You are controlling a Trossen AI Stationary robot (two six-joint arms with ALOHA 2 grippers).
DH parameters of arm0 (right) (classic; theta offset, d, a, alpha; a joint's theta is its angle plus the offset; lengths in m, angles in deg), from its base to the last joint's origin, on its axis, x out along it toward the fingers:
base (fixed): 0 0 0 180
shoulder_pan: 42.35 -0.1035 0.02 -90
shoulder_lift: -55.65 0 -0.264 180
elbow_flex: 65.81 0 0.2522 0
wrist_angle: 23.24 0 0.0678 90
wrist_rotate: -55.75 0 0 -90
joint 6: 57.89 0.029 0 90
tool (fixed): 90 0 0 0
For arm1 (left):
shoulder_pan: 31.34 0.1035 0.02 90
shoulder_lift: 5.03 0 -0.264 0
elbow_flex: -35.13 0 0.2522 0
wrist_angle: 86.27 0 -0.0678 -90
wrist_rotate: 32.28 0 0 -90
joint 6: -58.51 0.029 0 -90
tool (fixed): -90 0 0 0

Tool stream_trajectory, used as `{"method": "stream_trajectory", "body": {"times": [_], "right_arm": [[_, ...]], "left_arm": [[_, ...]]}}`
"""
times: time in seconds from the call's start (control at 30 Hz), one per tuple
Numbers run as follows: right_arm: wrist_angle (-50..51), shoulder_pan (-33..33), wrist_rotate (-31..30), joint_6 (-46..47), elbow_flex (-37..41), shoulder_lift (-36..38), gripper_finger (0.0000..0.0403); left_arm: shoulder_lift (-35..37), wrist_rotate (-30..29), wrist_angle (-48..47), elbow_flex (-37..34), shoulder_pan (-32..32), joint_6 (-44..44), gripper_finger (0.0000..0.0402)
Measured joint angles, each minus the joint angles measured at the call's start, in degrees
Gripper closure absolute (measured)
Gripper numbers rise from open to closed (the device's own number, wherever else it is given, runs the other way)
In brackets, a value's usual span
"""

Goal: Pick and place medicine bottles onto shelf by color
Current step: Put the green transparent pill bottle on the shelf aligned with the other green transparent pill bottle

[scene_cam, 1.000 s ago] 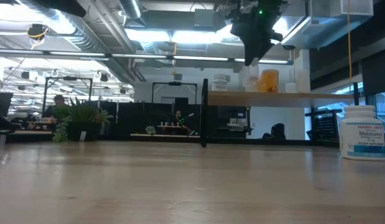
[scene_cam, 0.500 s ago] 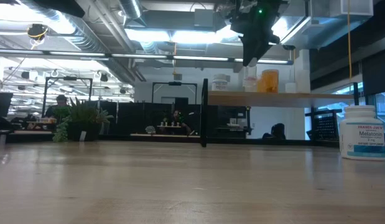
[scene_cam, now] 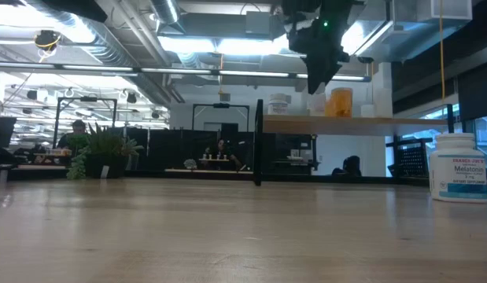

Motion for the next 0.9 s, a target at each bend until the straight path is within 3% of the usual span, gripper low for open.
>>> {"method": "stream_trajectory", "body": {"times": [0.63,0.9], "right_arm": [[0.6,0.0,-1.2,-0.9,0.0,-2.2,0.0249],[0.6,0.0,-1.1,-0.9,0.0,-2.2,0.0219]], "left_arm": [[0.0,0.0,0.0,0.0,0.0,0.0,0.0118],[0.0,0.1,0.0,0.0,0.0,0.0,0.0118]]}}
